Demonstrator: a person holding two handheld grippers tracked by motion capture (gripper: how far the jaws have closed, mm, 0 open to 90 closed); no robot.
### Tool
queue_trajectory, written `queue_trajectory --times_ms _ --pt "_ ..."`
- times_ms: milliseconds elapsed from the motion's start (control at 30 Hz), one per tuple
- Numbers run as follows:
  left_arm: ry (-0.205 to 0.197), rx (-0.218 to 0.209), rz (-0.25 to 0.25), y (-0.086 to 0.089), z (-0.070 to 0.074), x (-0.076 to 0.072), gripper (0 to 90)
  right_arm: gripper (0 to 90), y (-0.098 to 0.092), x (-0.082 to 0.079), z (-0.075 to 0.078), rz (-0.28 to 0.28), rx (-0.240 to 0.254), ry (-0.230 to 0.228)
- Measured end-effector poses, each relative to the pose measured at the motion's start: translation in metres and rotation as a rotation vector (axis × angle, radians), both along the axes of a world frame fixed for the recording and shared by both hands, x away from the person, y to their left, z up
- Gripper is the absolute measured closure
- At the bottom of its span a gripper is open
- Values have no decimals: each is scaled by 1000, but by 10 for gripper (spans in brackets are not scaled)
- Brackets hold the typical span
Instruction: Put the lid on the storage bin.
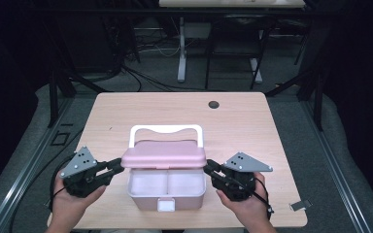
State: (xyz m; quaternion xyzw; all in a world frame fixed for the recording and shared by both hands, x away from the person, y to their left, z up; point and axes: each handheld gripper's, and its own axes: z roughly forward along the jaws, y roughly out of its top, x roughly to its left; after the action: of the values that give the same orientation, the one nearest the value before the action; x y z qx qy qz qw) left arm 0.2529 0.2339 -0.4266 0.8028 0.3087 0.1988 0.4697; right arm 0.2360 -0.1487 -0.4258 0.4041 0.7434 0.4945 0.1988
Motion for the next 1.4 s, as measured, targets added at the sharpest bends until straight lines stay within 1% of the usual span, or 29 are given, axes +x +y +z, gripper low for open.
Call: queue_trajectory --times_ms 133,300,467,600,667,733,900,933,1167,1233,1367,1400 --pt "5 -1 3 1 -6 -3 771 780 -1 -4 -7 8 11 15" --pt "11 9 7 2 -12 -5 771 788 -2 -8 -13 11 -1 9" --pt "16 16 7 3 -17 -8 771 794 -3 -9 -18 18 -9 19" --pt "28 18 7 4 -22 -10 771 796 -3 -12 -22 29 -20 26" --pt "34 18 8 4 -24 -11 770 796 -4 -14 -24 26 -27 35" --pt "38 20 8 4 -26 -11 770 796 -5 -15 -27 29 -16 42" --pt "46 23 9 5 -30 -14 770 796 -7 -17 -31 34 -21 48" --pt "43 22 7 5 -30 -14 770 796 -7 -17 -32 33 -20 47" --pt "54 20 12 7 -33 -14 770 795 -12 -19 -36 37 -7 57" --pt "60 24 12 8 -34 -15 770 795 -14 -20 -37 39 -5 69" --pt "60 25 25 12 -34 -14 767 794 -17 -19 -38 20 0 65" --pt "61 19 32 13 -34 -13 766 794 -18 -19 -38 19 4 65"
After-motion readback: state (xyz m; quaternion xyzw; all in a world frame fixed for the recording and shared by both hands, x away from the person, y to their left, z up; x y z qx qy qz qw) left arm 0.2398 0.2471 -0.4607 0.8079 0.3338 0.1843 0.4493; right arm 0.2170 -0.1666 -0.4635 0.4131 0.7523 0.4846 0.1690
